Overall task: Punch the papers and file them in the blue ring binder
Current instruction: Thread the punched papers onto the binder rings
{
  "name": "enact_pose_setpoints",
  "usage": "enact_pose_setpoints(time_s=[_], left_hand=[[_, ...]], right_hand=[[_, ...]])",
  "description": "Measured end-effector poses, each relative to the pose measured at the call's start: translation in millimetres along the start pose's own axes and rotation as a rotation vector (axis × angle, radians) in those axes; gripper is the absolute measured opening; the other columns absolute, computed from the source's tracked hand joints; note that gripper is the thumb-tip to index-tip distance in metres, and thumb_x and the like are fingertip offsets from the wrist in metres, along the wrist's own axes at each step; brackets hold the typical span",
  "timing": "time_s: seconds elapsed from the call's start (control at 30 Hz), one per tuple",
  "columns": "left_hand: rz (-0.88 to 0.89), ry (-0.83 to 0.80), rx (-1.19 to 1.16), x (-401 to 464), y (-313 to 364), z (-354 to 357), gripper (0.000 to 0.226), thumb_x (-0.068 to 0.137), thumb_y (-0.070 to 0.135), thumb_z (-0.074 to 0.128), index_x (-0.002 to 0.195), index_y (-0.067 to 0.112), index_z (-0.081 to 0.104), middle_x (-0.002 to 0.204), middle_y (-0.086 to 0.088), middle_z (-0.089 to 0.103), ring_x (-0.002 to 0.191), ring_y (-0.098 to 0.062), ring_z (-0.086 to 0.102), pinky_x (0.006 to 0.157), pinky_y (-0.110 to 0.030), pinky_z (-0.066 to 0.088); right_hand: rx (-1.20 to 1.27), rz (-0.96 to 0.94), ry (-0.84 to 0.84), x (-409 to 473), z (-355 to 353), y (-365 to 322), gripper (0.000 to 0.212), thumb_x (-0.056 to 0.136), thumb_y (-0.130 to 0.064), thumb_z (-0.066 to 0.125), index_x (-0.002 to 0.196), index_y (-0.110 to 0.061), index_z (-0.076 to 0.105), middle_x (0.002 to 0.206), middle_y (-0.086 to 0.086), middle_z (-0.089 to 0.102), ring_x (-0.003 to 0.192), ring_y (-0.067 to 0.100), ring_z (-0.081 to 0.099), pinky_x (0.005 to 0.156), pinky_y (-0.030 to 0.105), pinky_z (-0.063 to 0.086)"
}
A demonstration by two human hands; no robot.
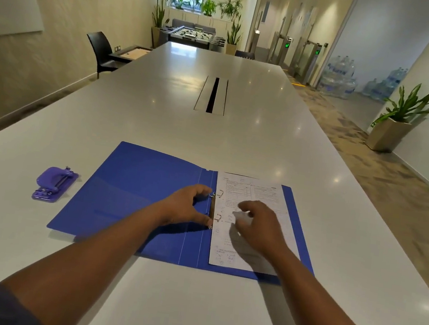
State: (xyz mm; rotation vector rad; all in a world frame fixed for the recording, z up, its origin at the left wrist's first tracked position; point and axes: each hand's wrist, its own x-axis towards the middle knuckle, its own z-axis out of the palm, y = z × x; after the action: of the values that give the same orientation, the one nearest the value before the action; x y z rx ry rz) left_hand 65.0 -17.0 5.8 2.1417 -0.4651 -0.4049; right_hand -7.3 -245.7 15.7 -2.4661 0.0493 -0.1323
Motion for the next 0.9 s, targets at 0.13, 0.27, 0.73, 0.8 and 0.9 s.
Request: enact_pose_setpoints(time_s=[0.13, 0.27, 0.73, 0.8, 0.9], left_hand=[[0.056, 0.161, 0.039, -13.3, -5.6, 15.0, 0.060, 0.072, 0.033, 0.091, 0.122, 0.024, 0.061, 0.121, 0.007, 0.063, 0.111, -0.006, 0.060, 0.099, -0.027, 0.052], [0.110, 0.244, 0.067, -22.2, -10.8, 22.8, 0.036, 0.077, 0.035, 0.087, 0.103, 0.020, 0.069, 0.108, 0.005, 0.067, 0.101, -0.008, 0.065, 0.090, -0.028, 0.058], [0.224, 0.425, 0.313, -33.0, -19.7, 48.0, 0.009, 0.091, 0.028, 0.072, 0.086, 0.025, 0.066, 0.097, 0.008, 0.068, 0.091, -0.010, 0.059, 0.078, -0.029, 0.054], [0.231, 0.430, 0.322, -34.3, -20.0, 49.4, 0.008, 0.092, 0.030, 0.072, 0.093, 0.023, 0.068, 0.098, 0.007, 0.068, 0.092, -0.010, 0.059, 0.078, -0.029, 0.054], [0.231, 0.442, 0.335, -37.0, -21.0, 50.6, 0.020, 0.092, 0.033, 0.072, 0.108, 0.024, 0.068, 0.099, 0.007, 0.067, 0.089, -0.009, 0.057, 0.076, -0.025, 0.052]], right_hand=[[0.002, -0.088, 0.022, -1.6, 22.4, -17.0, 0.034, 0.089, -0.032, 0.072, 0.121, -0.021, 0.073, 0.115, -0.004, 0.070, 0.098, 0.011, 0.062, 0.084, 0.029, 0.051], [0.007, -0.074, 0.062, -2.8, 37.9, -21.1, 0.018, 0.090, -0.030, 0.069, 0.104, -0.020, 0.076, 0.095, -0.010, 0.065, 0.089, 0.012, 0.063, 0.072, 0.023, 0.045], [0.012, -0.082, 0.212, -15.7, 63.5, -12.2, 0.016, 0.095, -0.018, 0.061, 0.080, -0.018, 0.064, 0.079, -0.006, 0.062, 0.077, 0.015, 0.056, 0.065, 0.030, 0.046], [0.013, -0.090, 0.209, -15.9, 64.0, -11.5, 0.015, 0.096, -0.018, 0.060, 0.082, -0.017, 0.066, 0.080, -0.005, 0.062, 0.078, 0.015, 0.056, 0.066, 0.030, 0.047], [0.023, -0.100, 0.212, -16.9, 64.7, -9.7, 0.016, 0.098, -0.020, 0.060, 0.084, -0.017, 0.066, 0.082, -0.005, 0.063, 0.080, 0.014, 0.055, 0.067, 0.027, 0.043]])
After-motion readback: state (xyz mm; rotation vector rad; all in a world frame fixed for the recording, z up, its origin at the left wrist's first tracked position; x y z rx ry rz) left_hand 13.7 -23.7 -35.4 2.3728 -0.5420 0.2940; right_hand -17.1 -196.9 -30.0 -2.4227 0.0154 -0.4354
